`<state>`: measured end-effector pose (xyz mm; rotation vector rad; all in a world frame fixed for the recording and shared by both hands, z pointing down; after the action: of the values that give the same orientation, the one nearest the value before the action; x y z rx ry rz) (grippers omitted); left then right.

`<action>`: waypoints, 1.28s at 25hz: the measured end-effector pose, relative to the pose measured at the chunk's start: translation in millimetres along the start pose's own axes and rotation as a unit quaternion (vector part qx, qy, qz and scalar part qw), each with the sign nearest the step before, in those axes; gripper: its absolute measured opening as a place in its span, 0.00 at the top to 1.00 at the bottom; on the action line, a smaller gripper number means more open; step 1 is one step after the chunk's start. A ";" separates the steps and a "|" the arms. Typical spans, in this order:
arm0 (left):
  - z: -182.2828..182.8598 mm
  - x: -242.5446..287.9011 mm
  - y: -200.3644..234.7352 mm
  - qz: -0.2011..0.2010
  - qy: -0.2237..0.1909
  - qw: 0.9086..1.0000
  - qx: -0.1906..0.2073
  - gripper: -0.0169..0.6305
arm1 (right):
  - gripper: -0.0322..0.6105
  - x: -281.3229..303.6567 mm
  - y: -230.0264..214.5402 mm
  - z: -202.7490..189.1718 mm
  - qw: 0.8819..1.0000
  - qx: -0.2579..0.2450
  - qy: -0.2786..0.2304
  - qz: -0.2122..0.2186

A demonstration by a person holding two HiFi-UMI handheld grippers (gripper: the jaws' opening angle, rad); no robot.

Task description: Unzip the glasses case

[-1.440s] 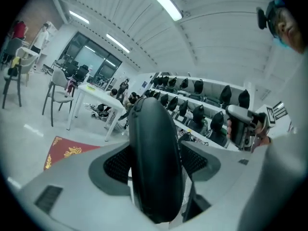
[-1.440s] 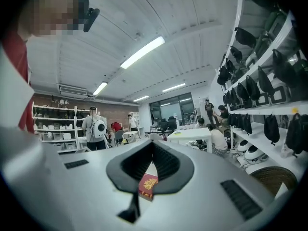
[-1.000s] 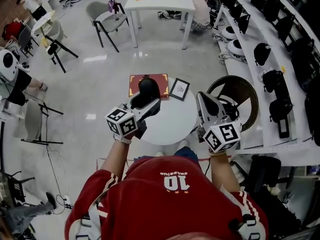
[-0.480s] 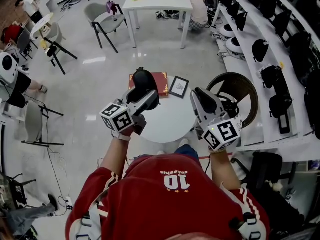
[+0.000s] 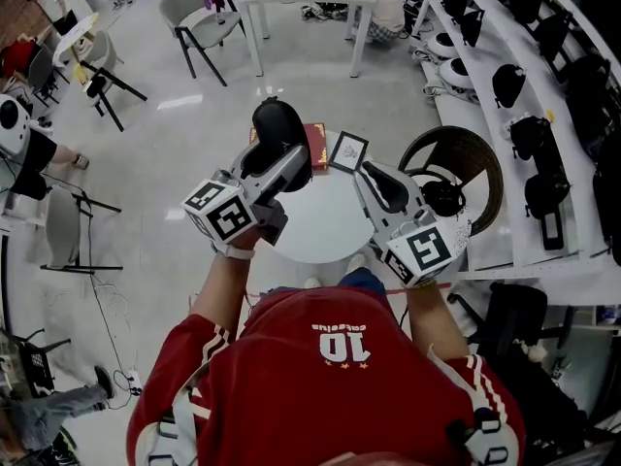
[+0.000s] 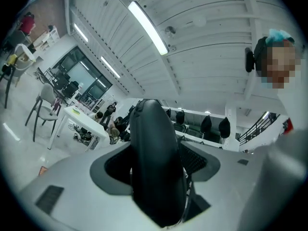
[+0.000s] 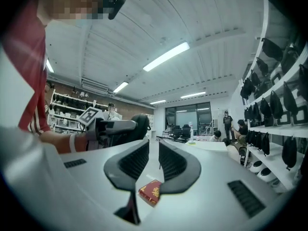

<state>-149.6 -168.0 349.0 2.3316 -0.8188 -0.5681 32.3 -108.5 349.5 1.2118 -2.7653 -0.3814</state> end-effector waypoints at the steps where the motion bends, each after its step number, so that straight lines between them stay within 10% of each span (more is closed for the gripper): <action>1: 2.7 1.2 -2.4 -0.002 -0.003 1.000 -0.001 0.50 | 0.87 3.5 5.4 -0.1 1.000 -0.006 0.003 0.007; 13: 13.1 13.8 -29.3 -0.022 -0.018 0.999 -0.017 0.50 | 0.87 26.5 44.3 -16.3 0.994 -0.082 0.039 0.056; 32: -1.6 22.5 -34.2 -0.030 -0.006 0.999 -0.031 0.50 | 0.93 21.2 38.3 -13.2 0.986 -0.161 0.045 0.004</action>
<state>-118.3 -160.8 323.5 2.3046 -0.7276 -0.6263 -6.8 -101.5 372.3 1.1087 -2.5062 -0.7211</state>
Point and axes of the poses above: the fingertips, and each gripper's own axes: x forward along the fingers, y to its left, z out of its top, the point moved 5 cm from there along -x, backward along the fingers, and after that the axes turned 13 degrees about -x, right-handed, at the moved point
